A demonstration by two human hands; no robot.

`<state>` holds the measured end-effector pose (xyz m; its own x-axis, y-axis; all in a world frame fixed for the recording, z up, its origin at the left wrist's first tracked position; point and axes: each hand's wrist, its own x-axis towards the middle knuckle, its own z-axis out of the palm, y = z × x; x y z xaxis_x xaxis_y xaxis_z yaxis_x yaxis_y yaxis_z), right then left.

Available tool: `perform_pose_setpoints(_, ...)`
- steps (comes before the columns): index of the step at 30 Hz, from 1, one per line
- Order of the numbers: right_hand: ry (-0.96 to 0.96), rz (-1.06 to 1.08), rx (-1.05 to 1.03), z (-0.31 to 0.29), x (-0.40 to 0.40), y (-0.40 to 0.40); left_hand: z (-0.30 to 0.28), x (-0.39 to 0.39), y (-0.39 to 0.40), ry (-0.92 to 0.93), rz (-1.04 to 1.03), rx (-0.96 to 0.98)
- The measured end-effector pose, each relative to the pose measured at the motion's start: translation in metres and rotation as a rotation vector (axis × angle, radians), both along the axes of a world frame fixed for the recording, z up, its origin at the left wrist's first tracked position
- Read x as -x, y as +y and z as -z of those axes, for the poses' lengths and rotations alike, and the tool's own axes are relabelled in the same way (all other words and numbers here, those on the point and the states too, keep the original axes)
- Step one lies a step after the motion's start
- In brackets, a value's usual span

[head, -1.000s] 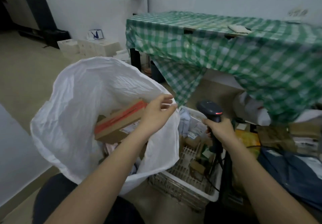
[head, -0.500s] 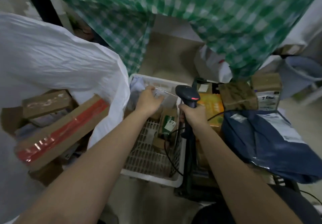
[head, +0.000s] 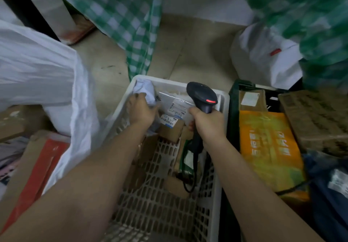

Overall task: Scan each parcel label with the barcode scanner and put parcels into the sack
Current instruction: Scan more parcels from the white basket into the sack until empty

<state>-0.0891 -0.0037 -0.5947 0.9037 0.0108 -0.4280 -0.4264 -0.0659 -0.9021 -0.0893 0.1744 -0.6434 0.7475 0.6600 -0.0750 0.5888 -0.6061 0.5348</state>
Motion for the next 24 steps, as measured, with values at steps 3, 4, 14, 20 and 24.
perform_pose_setpoints(3,0.009,0.008,-0.024,0.003,-0.007,0.003,0.010,-0.003,0.013,0.047,0.070,-0.114)
perform_pose_setpoints(4,0.011,0.009,-0.024,0.004,-0.008,0.004,0.011,-0.002,0.016,0.044,0.096,-0.125)
perform_pose_setpoints(14,0.042,0.030,-0.122,-0.034,0.030,-0.013,-0.088,0.036,-0.028,-0.311,0.280,0.059)
perform_pose_setpoints(20,-0.105,0.188,-0.128,-0.102,0.082,-0.042,-0.195,0.103,-0.071,-0.393,0.360,0.235)
perform_pose_setpoints(24,-0.231,0.109,-0.107,-0.150,0.128,-0.062,-0.250,0.151,-0.090,-0.519,0.488,0.220)
